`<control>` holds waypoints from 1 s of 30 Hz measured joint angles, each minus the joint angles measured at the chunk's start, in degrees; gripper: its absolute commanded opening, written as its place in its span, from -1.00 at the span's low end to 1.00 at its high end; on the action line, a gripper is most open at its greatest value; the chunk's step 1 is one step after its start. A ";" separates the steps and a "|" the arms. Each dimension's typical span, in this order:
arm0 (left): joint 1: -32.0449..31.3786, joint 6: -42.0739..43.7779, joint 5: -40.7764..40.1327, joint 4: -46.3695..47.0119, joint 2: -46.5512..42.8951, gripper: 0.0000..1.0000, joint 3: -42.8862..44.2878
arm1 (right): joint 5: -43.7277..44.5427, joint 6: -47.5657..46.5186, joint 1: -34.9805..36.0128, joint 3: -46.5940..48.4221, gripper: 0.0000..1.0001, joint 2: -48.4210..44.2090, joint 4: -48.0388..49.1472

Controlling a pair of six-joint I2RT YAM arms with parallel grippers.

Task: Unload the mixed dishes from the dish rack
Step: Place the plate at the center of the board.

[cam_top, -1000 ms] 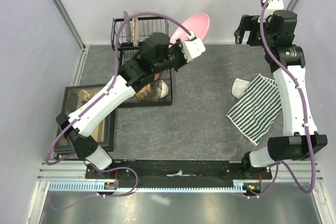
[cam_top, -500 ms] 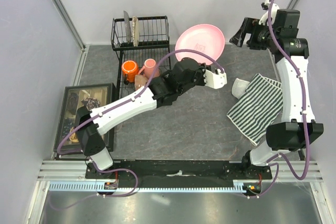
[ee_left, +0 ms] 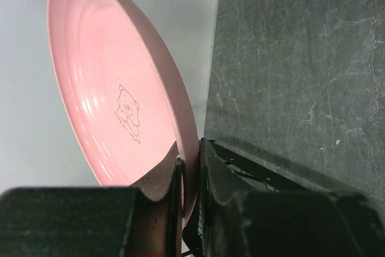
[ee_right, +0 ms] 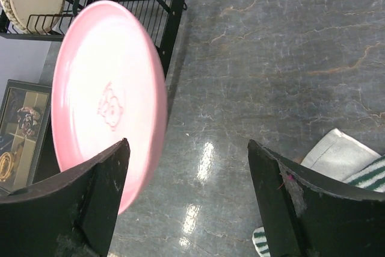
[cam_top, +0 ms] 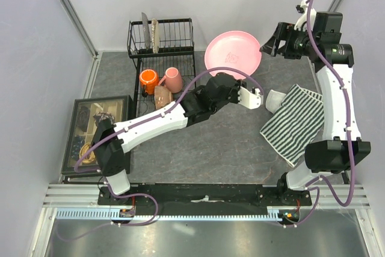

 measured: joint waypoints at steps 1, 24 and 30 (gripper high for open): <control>-0.11 0.17 0.02 0.20 0.37 -0.97 -0.07 | -0.07 -0.09 0.09 0.00 0.74 -0.02 0.00; -1.53 0.70 -0.31 -0.24 1.99 -0.97 -0.68 | 5.05 -4.24 6.60 -6.03 -0.37 2.75 1.55; -1.55 0.63 -0.66 -0.26 1.99 -0.86 -1.03 | 4.59 -2.56 6.64 -6.03 -0.93 2.80 2.95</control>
